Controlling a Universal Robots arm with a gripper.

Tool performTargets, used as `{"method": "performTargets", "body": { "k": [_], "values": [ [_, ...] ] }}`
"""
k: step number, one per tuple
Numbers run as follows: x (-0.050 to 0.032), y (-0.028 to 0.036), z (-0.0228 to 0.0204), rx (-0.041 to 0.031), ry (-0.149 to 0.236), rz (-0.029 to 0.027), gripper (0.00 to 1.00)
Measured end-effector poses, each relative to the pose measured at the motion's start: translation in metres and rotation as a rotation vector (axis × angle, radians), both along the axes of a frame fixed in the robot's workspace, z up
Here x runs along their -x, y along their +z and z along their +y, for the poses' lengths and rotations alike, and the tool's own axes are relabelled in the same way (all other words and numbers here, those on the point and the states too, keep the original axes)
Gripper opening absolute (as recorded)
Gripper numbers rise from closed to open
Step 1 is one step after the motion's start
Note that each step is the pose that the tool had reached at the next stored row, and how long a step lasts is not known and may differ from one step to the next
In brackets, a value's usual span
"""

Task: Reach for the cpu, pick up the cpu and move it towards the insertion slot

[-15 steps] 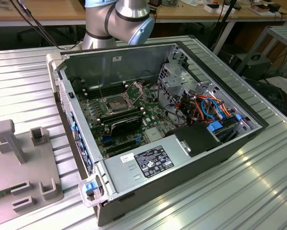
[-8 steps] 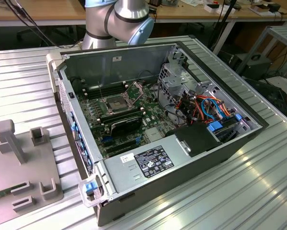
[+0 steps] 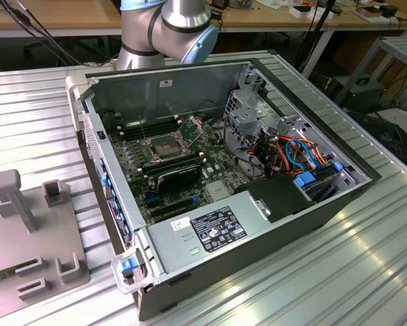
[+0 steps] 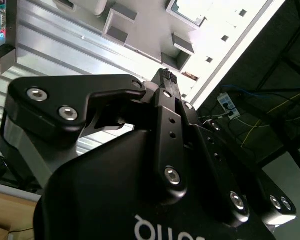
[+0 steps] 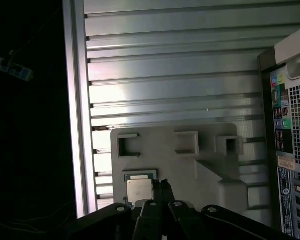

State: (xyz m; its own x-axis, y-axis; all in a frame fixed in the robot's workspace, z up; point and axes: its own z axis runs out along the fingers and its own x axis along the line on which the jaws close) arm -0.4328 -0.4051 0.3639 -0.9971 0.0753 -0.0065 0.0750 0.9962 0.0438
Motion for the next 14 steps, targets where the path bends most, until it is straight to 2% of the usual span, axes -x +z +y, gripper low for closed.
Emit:
{"method": "performTargets", "body": {
  "k": [7, 14],
  "values": [
    [0.0023, -0.0001, -0.0005, 0.0000, 0.000, 0.0001, 0.11],
    [0.0212, -0.0020, -0.0078, 0.0000, 0.000, 0.0000, 0.11]
  ]
}}
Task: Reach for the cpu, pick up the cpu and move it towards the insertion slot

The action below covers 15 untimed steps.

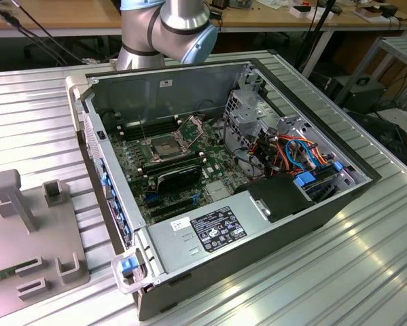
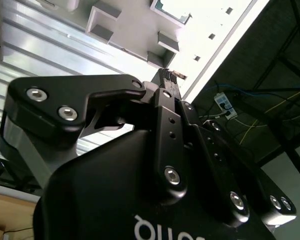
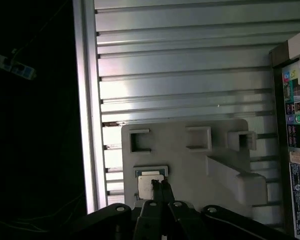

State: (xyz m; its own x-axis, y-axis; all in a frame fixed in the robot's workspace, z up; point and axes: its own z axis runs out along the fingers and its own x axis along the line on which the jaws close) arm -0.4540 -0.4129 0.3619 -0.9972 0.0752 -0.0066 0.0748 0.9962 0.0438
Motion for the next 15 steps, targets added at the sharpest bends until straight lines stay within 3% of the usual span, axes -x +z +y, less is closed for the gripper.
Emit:
{"method": "performTargets", "body": {
  "k": [4, 15],
  "values": [
    [0.0095, -0.0014, -0.0028, 0.0000, 0.000, 0.0000, 0.11],
    [0.0106, -0.0013, -0.0028, -0.0001, 0.000, 0.0001, 0.11]
  ]
}}
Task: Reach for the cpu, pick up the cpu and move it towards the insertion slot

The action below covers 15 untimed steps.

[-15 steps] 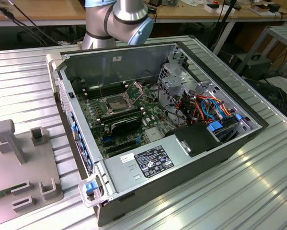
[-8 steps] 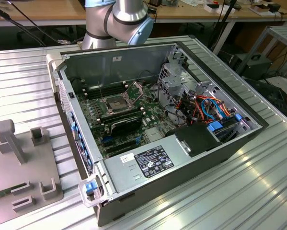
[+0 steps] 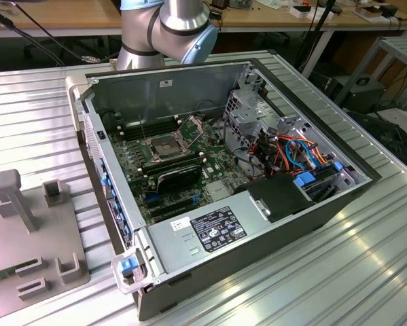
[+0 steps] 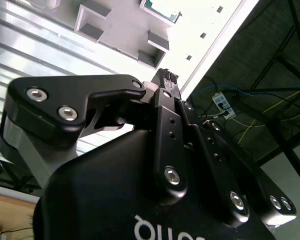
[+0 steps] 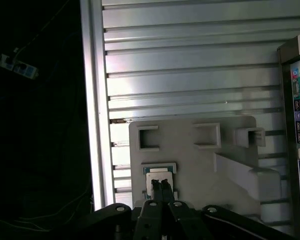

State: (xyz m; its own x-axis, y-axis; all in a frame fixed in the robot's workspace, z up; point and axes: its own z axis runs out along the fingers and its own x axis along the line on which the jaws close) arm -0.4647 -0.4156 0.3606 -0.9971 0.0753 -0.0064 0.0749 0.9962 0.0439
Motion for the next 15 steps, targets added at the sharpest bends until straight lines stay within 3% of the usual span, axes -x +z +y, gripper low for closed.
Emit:
{"method": "performTargets", "body": {
  "k": [3, 4, 5, 7, 10, 11, 12, 15],
  "values": [
    [0.0002, 0.0000, 0.0000, -0.0001, 0.000, -0.0001, 0.11],
    [0.0003, 0.0000, 0.0000, -0.0001, 0.000, -0.0001, 0.17],
    [0.0004, 0.0000, 0.0000, -0.0001, 0.000, 0.0000, 0.17],
    [0.0005, 0.0000, 0.0000, -0.0001, 0.000, 0.0000, 0.42],
    [0.0007, 0.0000, 0.0000, -0.0001, 0.000, -0.0001, 0.60],
    [0.0007, 0.0000, 0.0000, -0.0001, 0.000, 0.0000, 0.60],
    [0.0007, -0.0001, 0.0000, 0.0000, 0.001, 0.0001, 0.66],
    [0.0010, -0.0028, -0.0006, -0.0001, 0.030, 0.0018, 0.66]
  ]
}}
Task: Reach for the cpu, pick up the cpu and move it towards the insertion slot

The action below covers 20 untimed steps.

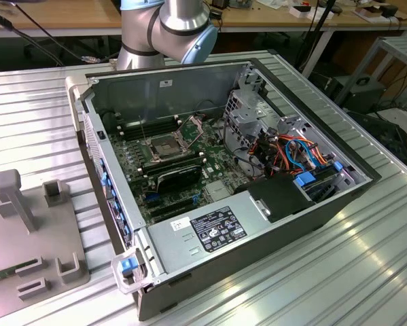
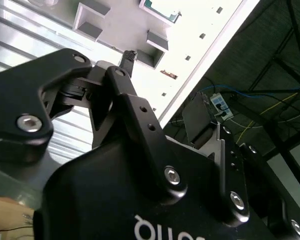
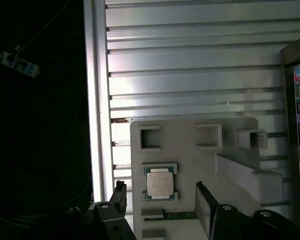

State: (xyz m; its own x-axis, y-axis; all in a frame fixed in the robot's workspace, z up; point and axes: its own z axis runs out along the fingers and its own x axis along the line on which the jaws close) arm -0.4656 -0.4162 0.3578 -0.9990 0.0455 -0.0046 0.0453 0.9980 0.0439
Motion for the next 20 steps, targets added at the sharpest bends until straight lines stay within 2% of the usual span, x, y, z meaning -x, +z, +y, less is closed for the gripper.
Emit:
{"method": "performTargets", "body": {
  "k": [2, 6, 8, 11, 12, 14, 16, 19, 20],
  "values": [
    [0.0001, -0.0036, -0.0004, 0.0000, 0.012, 0.0009, 0.66],
    [0.0001, -0.0101, -0.0011, 0.0005, 0.019, 0.0102, 0.66],
    [0.0001, -0.0127, -0.0012, 0.0022, 0.019, 0.0119, 0.66],
    [0.0004, -0.0162, -0.0018, 0.0221, 0.019, 0.0123, 0.66],
    [0.0003, -0.0198, -0.0019, 0.0250, 0.019, 0.0119, 0.66],
    [0.0004, -0.0264, -0.0018, 0.0261, 0.017, 0.0121, 0.66],
    [0.0004, -0.0304, -0.0018, 0.0285, 0.016, 0.0122, 0.66],
    [0.0004, -0.0345, -0.0018, 0.0421, 0.015, 0.0124, 0.66],
    [0.0003, -0.0378, -0.0019, 0.0496, 0.016, 0.0121, 0.66]
  ]
}}
